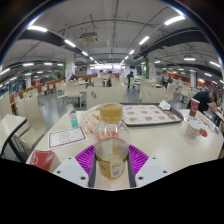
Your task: Pour water
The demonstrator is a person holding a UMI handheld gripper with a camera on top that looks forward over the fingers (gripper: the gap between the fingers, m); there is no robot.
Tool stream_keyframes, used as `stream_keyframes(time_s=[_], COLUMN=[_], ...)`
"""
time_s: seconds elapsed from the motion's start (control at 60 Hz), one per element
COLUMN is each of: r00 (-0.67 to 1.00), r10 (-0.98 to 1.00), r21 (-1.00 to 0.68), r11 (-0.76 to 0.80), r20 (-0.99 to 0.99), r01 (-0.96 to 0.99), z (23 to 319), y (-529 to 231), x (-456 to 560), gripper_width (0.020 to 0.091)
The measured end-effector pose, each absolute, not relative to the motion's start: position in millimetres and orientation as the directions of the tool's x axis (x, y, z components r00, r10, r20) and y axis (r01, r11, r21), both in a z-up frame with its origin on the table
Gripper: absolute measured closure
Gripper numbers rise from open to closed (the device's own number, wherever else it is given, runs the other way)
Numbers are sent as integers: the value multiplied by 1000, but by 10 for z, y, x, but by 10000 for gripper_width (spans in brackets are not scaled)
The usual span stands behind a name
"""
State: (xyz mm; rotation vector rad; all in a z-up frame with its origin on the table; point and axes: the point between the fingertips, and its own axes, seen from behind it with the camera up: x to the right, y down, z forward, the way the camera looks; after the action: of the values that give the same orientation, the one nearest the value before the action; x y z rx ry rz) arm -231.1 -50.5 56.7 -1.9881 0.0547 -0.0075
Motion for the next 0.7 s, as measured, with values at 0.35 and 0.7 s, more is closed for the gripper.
stream_keyframes(time_s=[0.35, 0.7], r00=[992, 433], r10=[18, 14], r21=[-912, -417], r11=[-397, -299], r20=[-125, -901], r01=[-107, -858], z=[945, 2291], y=[-436, 101], x=[-2316, -1184], gripper_width=[736, 737])
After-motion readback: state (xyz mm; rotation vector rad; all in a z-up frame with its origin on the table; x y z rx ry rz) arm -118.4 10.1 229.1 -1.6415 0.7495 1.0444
